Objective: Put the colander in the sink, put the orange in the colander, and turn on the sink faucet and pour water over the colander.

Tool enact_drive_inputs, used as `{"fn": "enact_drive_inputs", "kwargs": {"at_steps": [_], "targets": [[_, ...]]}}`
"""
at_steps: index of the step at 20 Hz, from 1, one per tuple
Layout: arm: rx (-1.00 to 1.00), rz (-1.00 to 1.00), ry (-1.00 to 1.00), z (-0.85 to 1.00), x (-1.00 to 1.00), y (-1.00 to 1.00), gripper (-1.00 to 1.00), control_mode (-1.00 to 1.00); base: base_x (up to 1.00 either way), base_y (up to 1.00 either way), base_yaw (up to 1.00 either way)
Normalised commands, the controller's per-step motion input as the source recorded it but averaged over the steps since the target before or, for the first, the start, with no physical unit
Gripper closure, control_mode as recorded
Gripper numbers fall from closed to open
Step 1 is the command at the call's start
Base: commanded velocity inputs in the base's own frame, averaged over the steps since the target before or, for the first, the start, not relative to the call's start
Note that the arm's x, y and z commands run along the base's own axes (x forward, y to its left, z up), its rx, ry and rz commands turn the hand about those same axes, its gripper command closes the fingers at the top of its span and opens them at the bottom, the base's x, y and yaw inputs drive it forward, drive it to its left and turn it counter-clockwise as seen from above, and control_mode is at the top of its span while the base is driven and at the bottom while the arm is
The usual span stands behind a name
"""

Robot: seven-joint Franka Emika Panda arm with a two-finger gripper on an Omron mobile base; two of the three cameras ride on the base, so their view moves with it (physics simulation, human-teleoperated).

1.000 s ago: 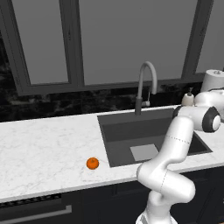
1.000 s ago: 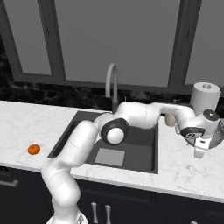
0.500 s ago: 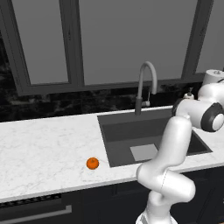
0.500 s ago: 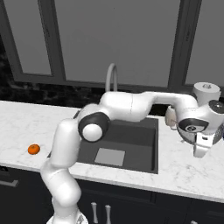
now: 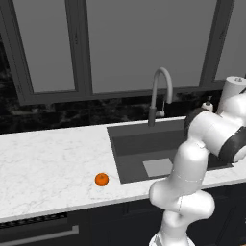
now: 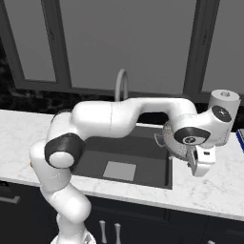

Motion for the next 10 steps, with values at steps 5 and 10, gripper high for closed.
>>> {"fn": "enact_drive_inputs", "kwargs": {"at_steps": [5, 10], "targets": [[0.00, 0.28, 0.00, 0.07, -0.65, 1.00, 1.00, -1.00, 0.00, 0.00, 0.00], [0.00, 0.31, 0.00, 0.05, -0.06, 0.74, 1.00, -1.00, 0.00, 0.00, 0.00]]}}
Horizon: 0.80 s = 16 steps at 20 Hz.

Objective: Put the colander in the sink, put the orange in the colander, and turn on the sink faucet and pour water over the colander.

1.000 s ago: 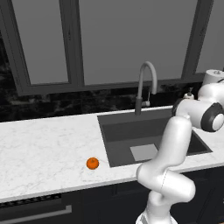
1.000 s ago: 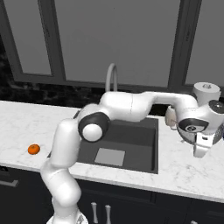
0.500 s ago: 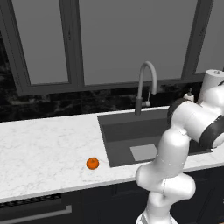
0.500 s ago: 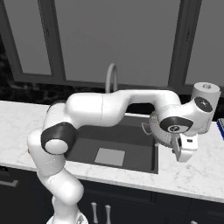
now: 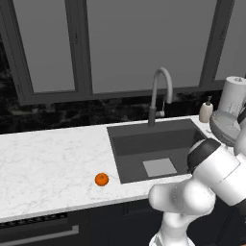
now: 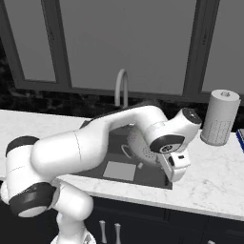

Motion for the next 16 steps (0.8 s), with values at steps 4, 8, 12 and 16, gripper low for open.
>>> {"fn": "enact_drive_inputs", "kwargs": {"at_steps": [4, 8, 12, 16], "targets": [[0.01, 0.34, 0.03, 0.00, 0.30, 0.26, 1.00, -1.00, 0.00, 0.00, 0.00], [0.00, 0.42, 0.00, -0.05, 0.30, 0.00, 1.00, -1.00, 0.00, 0.00, 0.00], [0.04, 0.46, 0.00, -0.14, 0.26, -0.03, 1.00, -1.00, 0.00, 0.00, 0.00], [0.04, 0.50, -0.01, -0.21, 0.38, -0.02, 1.00, -1.00, 0.00, 0.00, 0.00]]}}
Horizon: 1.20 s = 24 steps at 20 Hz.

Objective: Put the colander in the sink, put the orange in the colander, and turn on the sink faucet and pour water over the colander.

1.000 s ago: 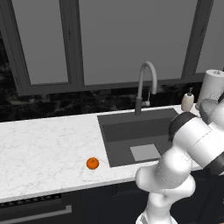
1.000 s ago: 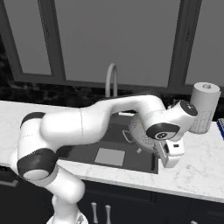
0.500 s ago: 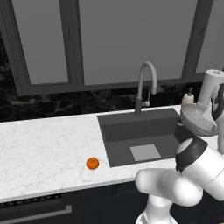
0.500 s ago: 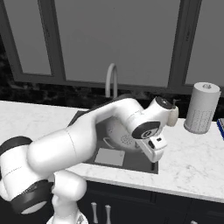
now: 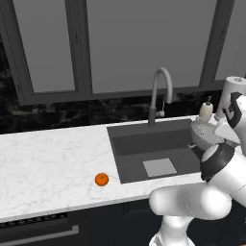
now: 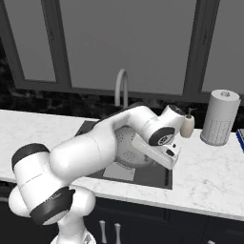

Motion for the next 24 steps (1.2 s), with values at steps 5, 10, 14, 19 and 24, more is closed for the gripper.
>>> {"fn": "enact_drive_inputs", "kwargs": {"at_steps": [5, 10, 14, 19, 24], "targets": [[0.02, 0.38, -0.09, -0.25, 0.47, 0.00, 1.00, -1.00, 0.00, 0.00, 0.00], [0.03, 0.10, -0.03, -0.31, 0.74, 0.03, 1.00, -1.00, 0.00, 0.00, 0.00], [0.05, 0.00, -0.06, -0.38, 0.61, 0.16, 1.00, -1.00, 0.00, 0.00, 0.00], [0.00, -0.05, -0.04, -0.44, 0.51, 0.33, 1.00, -1.00, 0.00, 0.00, 0.00], [0.00, -0.09, -0.01, -0.53, 0.27, 0.28, 1.00, -1.00, 0.00, 0.00, 0.00]]}}
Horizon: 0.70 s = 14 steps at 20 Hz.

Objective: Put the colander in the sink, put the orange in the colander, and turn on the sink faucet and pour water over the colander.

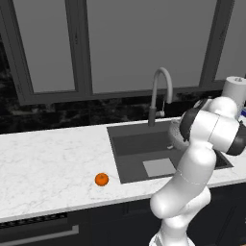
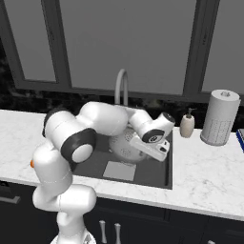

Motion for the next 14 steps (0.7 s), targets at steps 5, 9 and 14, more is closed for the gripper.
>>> {"fn": "enact_drive_inputs", "kwargs": {"at_steps": [5, 9, 14], "targets": [[0.00, -0.10, -0.07, -0.58, 0.12, 0.27, 1.00, -1.00, 0.00, 0.00, 0.00], [-0.01, -0.12, -0.04, -0.60, 0.13, 0.33, 1.00, -1.00, 0.00, 0.00, 0.00], [-0.03, -0.10, -0.03, -0.61, 0.16, 0.13, 1.00, -1.00, 0.00, 0.00, 0.00]]}}
